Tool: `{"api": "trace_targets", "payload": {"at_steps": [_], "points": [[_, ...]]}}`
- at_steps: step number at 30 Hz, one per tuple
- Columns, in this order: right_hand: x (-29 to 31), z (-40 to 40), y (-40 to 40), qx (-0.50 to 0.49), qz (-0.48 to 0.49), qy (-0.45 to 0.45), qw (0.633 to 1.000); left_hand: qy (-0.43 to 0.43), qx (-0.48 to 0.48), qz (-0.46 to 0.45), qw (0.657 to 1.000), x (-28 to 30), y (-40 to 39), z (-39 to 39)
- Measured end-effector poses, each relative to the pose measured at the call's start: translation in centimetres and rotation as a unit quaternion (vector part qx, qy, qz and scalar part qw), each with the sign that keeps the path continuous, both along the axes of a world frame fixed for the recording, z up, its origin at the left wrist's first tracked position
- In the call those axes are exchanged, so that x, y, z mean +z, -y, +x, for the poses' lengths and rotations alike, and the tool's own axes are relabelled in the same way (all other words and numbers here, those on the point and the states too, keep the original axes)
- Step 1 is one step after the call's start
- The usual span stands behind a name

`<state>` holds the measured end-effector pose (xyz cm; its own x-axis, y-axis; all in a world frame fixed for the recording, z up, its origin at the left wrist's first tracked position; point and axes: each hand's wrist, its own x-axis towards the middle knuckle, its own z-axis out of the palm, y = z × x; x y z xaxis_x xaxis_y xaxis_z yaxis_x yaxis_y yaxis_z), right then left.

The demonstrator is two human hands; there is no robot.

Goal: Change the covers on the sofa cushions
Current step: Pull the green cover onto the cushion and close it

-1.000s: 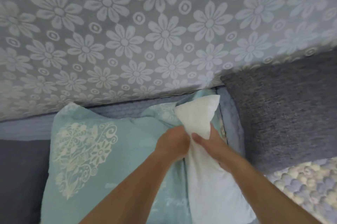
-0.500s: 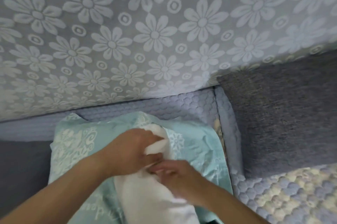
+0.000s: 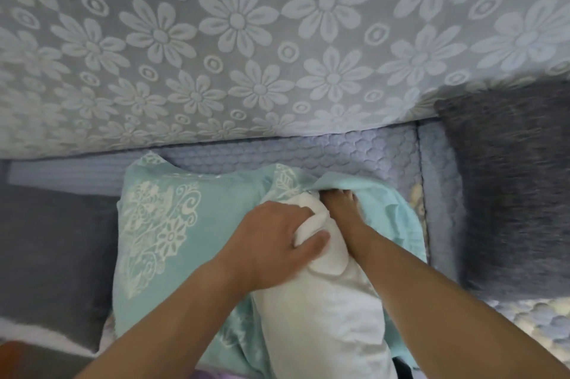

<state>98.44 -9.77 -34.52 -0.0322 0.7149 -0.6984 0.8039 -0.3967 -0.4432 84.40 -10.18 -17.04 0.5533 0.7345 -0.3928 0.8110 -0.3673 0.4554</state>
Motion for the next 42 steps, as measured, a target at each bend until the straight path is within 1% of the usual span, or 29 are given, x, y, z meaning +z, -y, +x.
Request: {"api": "trace_targets", "payload": {"at_steps": [3, 5, 7, 11, 14, 18, 22, 27, 31, 34, 37, 42], "points": [[0.0, -0.4, -0.6, 0.086, -0.007, 0.079, 0.993, -0.008, -0.005, -0.015, 1.000, -0.4, 0.5, -1.6], [0.5, -0.7, -0.7, 0.114, -0.015, 0.111, 0.987, -0.010, -0.002, -0.026, 1.000, -0.2, 1.0, -3.3], [1.0, -1.4, -0.9, 0.121, -0.028, 0.130, 0.984, -0.014, 0.006, -0.033, 0.999, 0.2, 1.3, -4.7], [0.9, -2.3, -1.2, 0.103, -0.032, 0.166, 0.980, -0.059, -0.034, -0.055, 0.996, 1.0, 1.3, -6.5], [0.5, -2.1, -0.8, 0.097, -0.015, 0.150, 0.984, -0.075, -0.043, -0.049, 0.995, 1.3, 1.1, -7.9], [0.4, -0.2, 0.4, 0.095, 0.046, 0.110, 0.988, -0.079, -0.040, -0.045, 0.995, 1.3, 1.7, -9.5], [0.3, -0.3, 0.9, 0.064, 0.048, 0.086, 0.993, -0.082, -0.008, -0.035, 0.996, 1.0, 2.0, -11.2], [0.2, -1.8, 0.5, 0.073, 0.004, 0.147, 0.986, -0.060, -0.013, -0.019, 0.998, 1.0, 2.9, -10.8], [0.8, -3.7, 0.0, 0.110, -0.028, 0.163, 0.980, -0.087, 0.007, -0.024, 0.996, 2.2, 3.7, -14.3], [1.3, -4.5, 1.0, 0.145, -0.015, 0.181, 0.973, -0.089, 0.009, -0.010, 0.996, 3.1, 3.5, -16.9], [1.5, -5.3, 2.6, 0.169, 0.008, 0.173, 0.970, -0.091, 0.007, -0.006, 0.996, 2.7, 3.4, -17.5], [0.6, -7.3, 3.4, 0.195, -0.033, 0.244, 0.949, -0.076, 0.034, -0.007, 0.996, 2.0, 4.4, -18.2]]}}
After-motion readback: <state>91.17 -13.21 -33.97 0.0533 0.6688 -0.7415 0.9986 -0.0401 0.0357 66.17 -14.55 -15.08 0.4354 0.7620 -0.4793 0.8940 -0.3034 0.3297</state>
